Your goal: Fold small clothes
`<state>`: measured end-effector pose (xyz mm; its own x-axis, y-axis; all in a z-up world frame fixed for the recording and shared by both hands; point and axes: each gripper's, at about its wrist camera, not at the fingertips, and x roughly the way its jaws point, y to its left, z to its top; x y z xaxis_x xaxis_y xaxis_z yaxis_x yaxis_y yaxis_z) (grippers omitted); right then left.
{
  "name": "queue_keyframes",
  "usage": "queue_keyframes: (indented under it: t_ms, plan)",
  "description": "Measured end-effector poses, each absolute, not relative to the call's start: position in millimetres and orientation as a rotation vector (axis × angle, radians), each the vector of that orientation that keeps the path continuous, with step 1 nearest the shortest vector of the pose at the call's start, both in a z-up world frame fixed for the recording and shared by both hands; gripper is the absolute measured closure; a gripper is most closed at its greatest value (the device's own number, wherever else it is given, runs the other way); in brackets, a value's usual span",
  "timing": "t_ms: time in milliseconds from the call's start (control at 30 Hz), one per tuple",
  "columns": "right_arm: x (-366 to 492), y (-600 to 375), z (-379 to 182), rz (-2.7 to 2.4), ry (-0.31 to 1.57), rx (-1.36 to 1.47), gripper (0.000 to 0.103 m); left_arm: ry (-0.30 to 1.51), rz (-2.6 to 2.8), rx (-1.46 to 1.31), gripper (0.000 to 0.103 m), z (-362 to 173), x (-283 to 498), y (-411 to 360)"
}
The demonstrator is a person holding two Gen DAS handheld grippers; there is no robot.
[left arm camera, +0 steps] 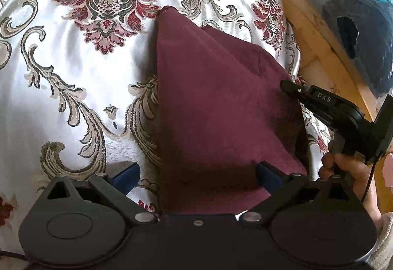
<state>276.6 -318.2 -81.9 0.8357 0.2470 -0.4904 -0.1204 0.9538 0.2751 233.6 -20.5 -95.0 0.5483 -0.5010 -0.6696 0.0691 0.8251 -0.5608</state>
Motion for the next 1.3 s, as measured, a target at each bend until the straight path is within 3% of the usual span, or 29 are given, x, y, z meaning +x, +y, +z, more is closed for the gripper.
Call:
queue_keyframes:
  t_ms: [200,267,367,467,867,1300]
  plan:
    - [268.7,-315.0,-68.8,0.188,0.549,0.225,0.076,0.931,-0.341,-0.512,0.001,-93.2,233.4,-19.9]
    - [260.7,-314.0,-61.1,0.179,0.54,0.209,0.043,0.925,-0.332,-0.508,0.001,-90.7,232.5,-20.7]
    - [243.9,-316.2,-51.5,0.162,0.53,0.2,0.014,0.911,-0.33,-0.5,0.001,-84.5,228.6,-20.9]
    - [225.3,-321.7,-43.3,0.148,0.524,0.204,0.002,0.894,-0.353,-0.471,0.001,-75.1,221.2,-23.0]
    - [162.2,-321.3,-19.7,0.119,0.494,0.217,0.0,0.744,-0.311,-0.382,0.001,-23.5,158.8,-21.8]
    - [143.2,-324.7,-48.5,0.104,0.586,0.198,0.0,0.777,-0.246,-0.337,0.001,-39.3,130.5,-21.1]
